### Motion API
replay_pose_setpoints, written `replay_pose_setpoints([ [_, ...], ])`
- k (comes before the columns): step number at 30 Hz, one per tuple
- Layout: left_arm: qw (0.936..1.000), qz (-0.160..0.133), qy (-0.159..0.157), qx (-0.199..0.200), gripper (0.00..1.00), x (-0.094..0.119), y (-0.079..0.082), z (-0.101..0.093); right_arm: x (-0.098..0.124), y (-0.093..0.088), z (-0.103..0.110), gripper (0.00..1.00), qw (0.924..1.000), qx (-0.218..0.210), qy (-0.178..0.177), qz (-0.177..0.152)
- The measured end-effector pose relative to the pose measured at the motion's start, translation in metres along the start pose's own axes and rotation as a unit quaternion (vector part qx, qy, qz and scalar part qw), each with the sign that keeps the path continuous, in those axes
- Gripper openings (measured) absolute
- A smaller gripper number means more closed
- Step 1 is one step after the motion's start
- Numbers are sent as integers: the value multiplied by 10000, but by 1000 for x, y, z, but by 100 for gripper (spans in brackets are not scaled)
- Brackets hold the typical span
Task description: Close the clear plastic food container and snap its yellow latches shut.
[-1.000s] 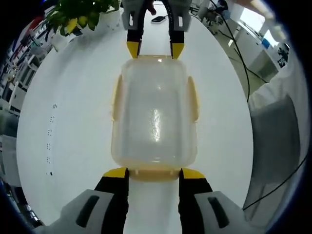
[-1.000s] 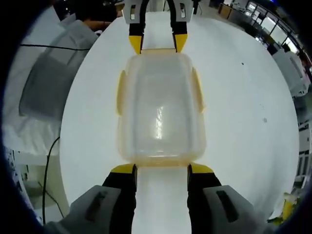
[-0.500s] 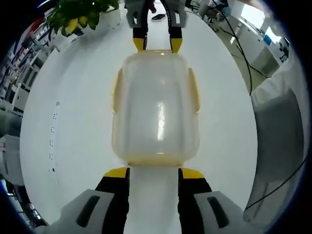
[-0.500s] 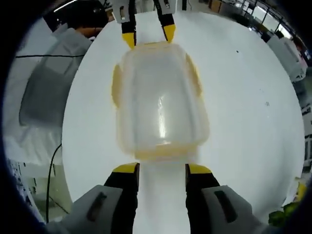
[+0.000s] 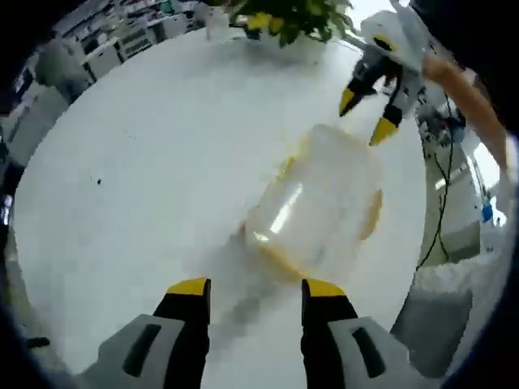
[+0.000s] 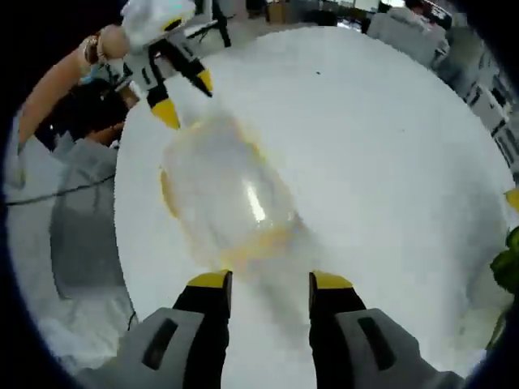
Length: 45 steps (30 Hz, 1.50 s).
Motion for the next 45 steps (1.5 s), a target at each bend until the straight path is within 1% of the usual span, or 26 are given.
replay_pose_setpoints([
  [1, 9991, -16, -182, 379, 44, 1, -1, -2, 2, 1, 1, 36, 9990, -429, 122, -81],
  [2, 9964, -54, -373, 758, 43, 1, -2, -5, 2, 2, 2, 37, 9969, -740, 221, -165],
  [3, 9892, -14, -501, 1375, 43, 1, -4, -9, 2, 3, 2, 36, 9952, -885, 292, -290],
  [4, 9830, -40, -626, 1726, 42, -1, -6, -11, 2, 3, 2, 35, 9924, -1089, 373, -425],
  [5, 9800, -78, -572, 1906, 42, -3, -9, -16, 1, 4, 2, 34, 9895, -1300, 407, -483],
  [6, 9796, 8, -482, 1953, 39, -5, -12, -16, -1, 3, 2, 34, 9858, -1528, 451, -528],
  [7, 9810, -3, -472, 1880, 37, -8, -13, -16, -3, 3, 3, 33, 9834, -1660, 497, -543],
  [8, 9809, 18, -452, 1891, 34, -10, -14, -17, -8, 1, 4, 33, 9806, -1804, 523, -557],
  [9, 9808, 68, -364, 1914, 29, -13, -19, -26, -11, -1, 4, 33, 9812, -1794, 510, -504],
  [11, 9794, 60, -446, 1969, 22, -16, -19, -30, -18, -6, 10, 32, 9816, -1776, 587, -381],
  [14, 9790, 87, -502, 1976, 22, -20, -21, -43, -27, -10, 17, 32, 9839, -1671, 601, -222],
  [15, 9826, 97, -579, 1760, 22, -21, -19, -41, -29, -11, 18, 31, 9844, -1645, 600, -167],
  [16, 9836, 164, -556, 1706, 22, -22, -21, -42, -30, -11, 19, 31, 9846, -1633, 604, -159],
  [17, 9814, 132, -621, 1812, 21, -22, -15, -35, -32, -10, 20, 29, 9843, -1640, 629, -149],
  [18, 9807, 132, -662, 1835, 21, -22, -15, -36, -33, -10, 22, 27, 9840, -1644, 668, -132],
  [19, 9816, 141, -602, 1806, 21, -23, -17, -44, -34, -10, 23, 28, 9836, -1654, 702, -123],
  [20, 9820, 153, -597, 1785, 21, -23, -18, -47, -37, -9, 23, 28, 9856, -1591, 571, -72],
  [21, 9817, 171, -616, 1792, 21, -23, -15, -38, -39, -9, 23, 27, 9868, -1530, 534, -25],
  [24, 9809, 184, -620, 1833, 21, -22, -17, -43, -40, -7, 23, 27, 9865, -1551, 531, 34],
  [27, 9786, 198, -645, 1943, 21, -23, -16, -37, -39, -8, 24, 26, 9873, -1496, 526, 70],
  [28, 9780, 195, -657, 1970, 20, -23, -17, -37, -40, -2, 16, 26, 9870, -1511, 540, 84],
  [31, 9770, 174, -689, 2008, 20, -23, -19, -42, -41, 0, 12, 25, 9868, -1518, 563, 72],
  [32, 9761, 179, -707, 2047, 19, -24, -19, -42, -42, 4, 6, 25, 9867, -1521, 575, 71],
  [37, 9725, 198, -771, 2188, 17, -25, -17, -33, -43, 7, 0, 24, 9867, -1521, 567, 42],
  [38, 9723, 190, -778, 2198, 14, -24, -17, -33, -42, 2, 6, 24, 9867, -1524, 560, 35],
  [45, 9723, 172, -794, 2191, 15, -28, -13, -35, -39, -4, 15, 23, 9861, -1570, 547, 27],
])
Point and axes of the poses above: the point that each gripper's makers call its tool centre point, and the gripper's own axes: x roughly backward along the fingers, z roughly to its left, y roughly out of its top, the point moved 6 cm from there along x, roughly backward along the fingers, and after that the axes turned 5 degrees about -z, right-handed, at the moved point
